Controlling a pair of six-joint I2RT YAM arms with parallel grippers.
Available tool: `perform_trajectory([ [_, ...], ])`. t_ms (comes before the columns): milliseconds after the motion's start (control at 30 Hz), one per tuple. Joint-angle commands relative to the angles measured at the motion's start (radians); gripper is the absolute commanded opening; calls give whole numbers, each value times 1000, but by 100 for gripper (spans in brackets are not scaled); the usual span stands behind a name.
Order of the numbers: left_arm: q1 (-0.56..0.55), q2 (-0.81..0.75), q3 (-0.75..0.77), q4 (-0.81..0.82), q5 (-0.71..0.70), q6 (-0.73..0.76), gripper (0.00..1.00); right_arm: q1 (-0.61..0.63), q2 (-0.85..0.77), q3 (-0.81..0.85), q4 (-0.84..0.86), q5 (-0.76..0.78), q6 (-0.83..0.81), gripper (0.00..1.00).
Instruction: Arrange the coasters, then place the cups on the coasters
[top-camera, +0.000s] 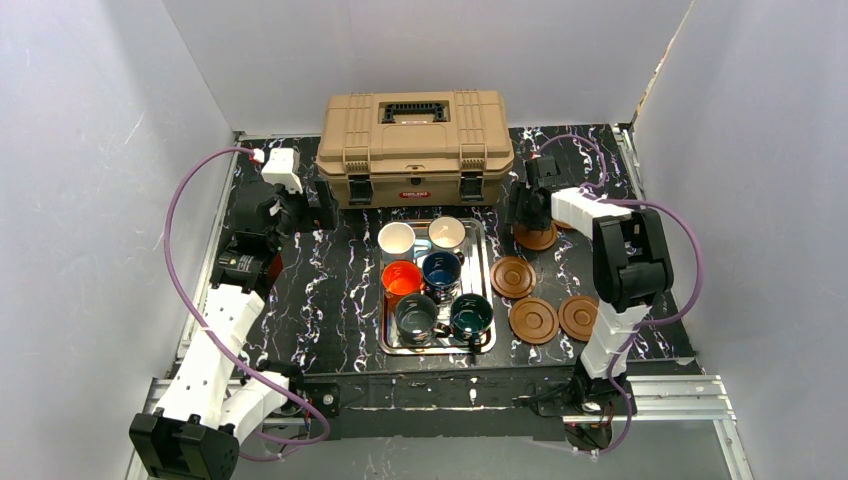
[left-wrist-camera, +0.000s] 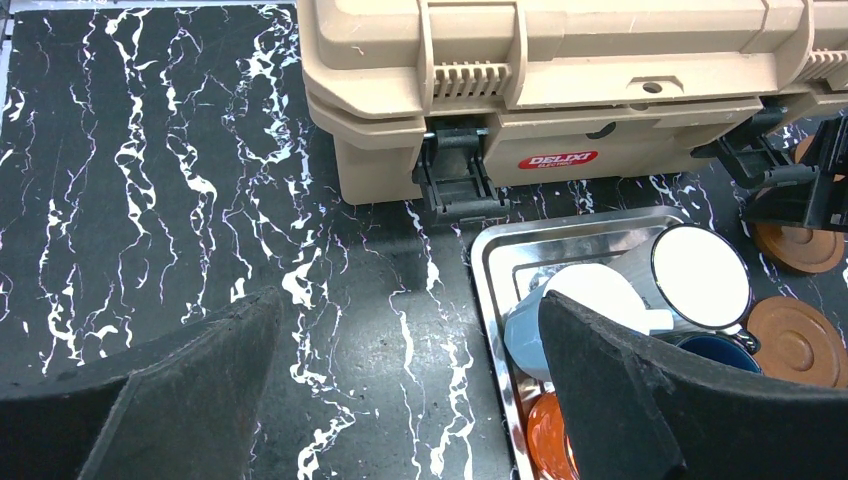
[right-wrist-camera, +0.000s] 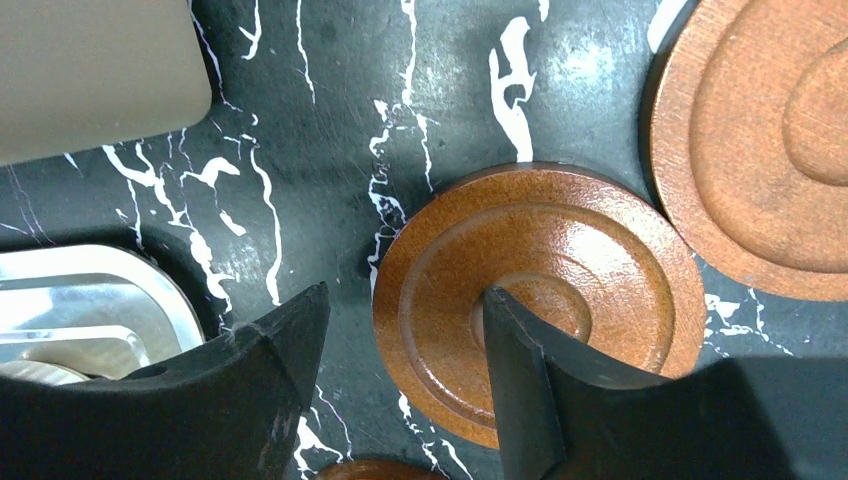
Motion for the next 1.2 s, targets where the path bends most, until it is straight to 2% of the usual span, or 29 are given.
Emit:
perform_trajectory([
  [0,-3,0,6,2,1,7,98,11,59,20,39,-29,23,66],
  [567,-3,10,7,3,1,8,98,15,123,122,46,-35,-6,65],
  [633,-3,11,7,4,0,8,98,14,103,121,40,-35,-13,66],
  [733,-3,10,7,4,1,8,98,13,56,108,36,-67,-38,74],
  [900,-3,6,7,4,14,4,98,1,-38,100,-30,-62,-82,78],
  [1167,-3,1,7,5,15,1,98,-99,-125,65,-76,3,-97,76],
])
